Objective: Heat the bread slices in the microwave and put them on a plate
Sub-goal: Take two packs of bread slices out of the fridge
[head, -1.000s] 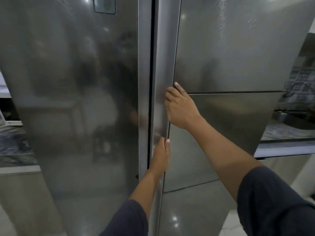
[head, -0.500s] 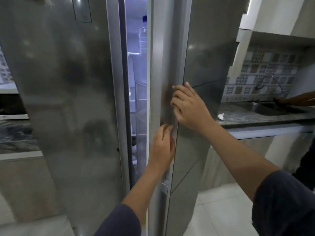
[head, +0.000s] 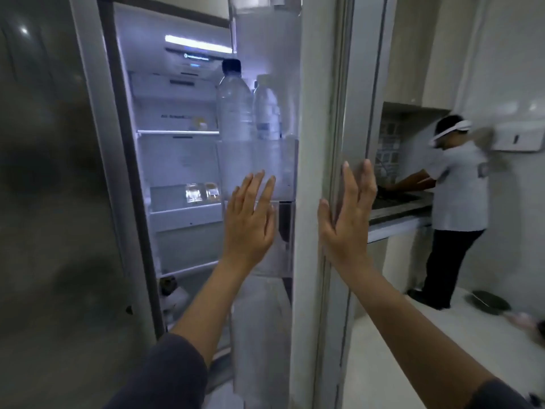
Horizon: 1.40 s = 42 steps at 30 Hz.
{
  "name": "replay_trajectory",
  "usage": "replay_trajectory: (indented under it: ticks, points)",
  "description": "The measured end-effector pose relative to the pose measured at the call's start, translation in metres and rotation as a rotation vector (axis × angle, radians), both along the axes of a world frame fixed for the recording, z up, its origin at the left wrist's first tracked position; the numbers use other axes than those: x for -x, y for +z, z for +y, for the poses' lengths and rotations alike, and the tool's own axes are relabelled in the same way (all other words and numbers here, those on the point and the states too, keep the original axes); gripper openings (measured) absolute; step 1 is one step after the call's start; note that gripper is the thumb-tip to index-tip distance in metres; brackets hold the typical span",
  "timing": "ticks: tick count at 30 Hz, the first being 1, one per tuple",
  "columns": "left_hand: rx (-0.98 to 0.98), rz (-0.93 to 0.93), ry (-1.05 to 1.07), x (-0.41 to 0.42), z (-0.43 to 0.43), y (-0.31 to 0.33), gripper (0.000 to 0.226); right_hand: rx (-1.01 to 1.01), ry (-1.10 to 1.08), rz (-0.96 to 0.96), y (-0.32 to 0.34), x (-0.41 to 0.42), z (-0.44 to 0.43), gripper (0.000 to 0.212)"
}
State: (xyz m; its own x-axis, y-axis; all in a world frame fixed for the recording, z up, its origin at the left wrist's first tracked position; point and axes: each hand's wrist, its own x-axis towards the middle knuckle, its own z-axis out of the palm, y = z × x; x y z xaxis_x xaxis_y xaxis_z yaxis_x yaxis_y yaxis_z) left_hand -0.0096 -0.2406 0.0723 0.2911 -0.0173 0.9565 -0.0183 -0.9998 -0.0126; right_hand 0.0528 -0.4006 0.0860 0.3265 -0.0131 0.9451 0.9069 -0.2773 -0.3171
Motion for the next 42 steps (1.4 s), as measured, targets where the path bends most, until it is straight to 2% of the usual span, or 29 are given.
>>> replay_trajectory:
  ticks: [4, 6, 8, 10, 13, 15, 20, 28, 34, 42]
  points:
    - [-0.305, -0.024, -0.027, -0.021, -0.011, 0.010, 0.047, -0.008, -0.202, 0.121, -0.002, -0.018, -0.030, 0.064]
    - [-0.374, -0.066, -0.067, -0.034, -0.020, 0.017, 0.046, 0.045, -0.320, 0.134, -0.008, -0.031, -0.041, 0.062]
    - [-0.348, -0.109, -0.122, -0.049, -0.027, 0.026, 0.045, 0.095, -0.377, 0.174, -0.016, -0.041, -0.045, 0.062]
    - [-0.289, -0.119, -0.207, -0.066, -0.033, 0.035, 0.046, 0.111, -0.339, 0.234, -0.026, -0.047, -0.045, 0.065]
    - [-0.307, -0.062, -0.354, -0.096, -0.051, 0.042, 0.049, 0.030, -0.210, 0.298, -0.031, -0.058, -0.052, 0.068]
    - [-0.319, -0.041, -0.418, -0.116, -0.066, 0.043, 0.052, 0.006, -0.199, 0.335, -0.030, -0.070, -0.063, 0.068]
    - [0.050, 0.075, -0.432, -0.157, -0.075, 0.041, 0.054, 0.021, -0.126, 0.478, -0.034, -0.093, -0.089, 0.066]
    - [-0.046, 0.158, -0.352, -0.207, -0.110, 0.038, 0.058, -0.015, -0.175, 0.509, -0.041, -0.132, -0.113, 0.062]
    - [-0.080, 0.151, -0.311, -0.234, -0.121, 0.035, 0.059, -0.070, -0.213, 0.494, -0.044, -0.152, -0.118, 0.061]
    - [-0.112, 0.191, -0.279, -0.234, -0.120, 0.032, 0.059, -0.103, -0.287, 0.473, -0.043, -0.146, -0.119, 0.060]
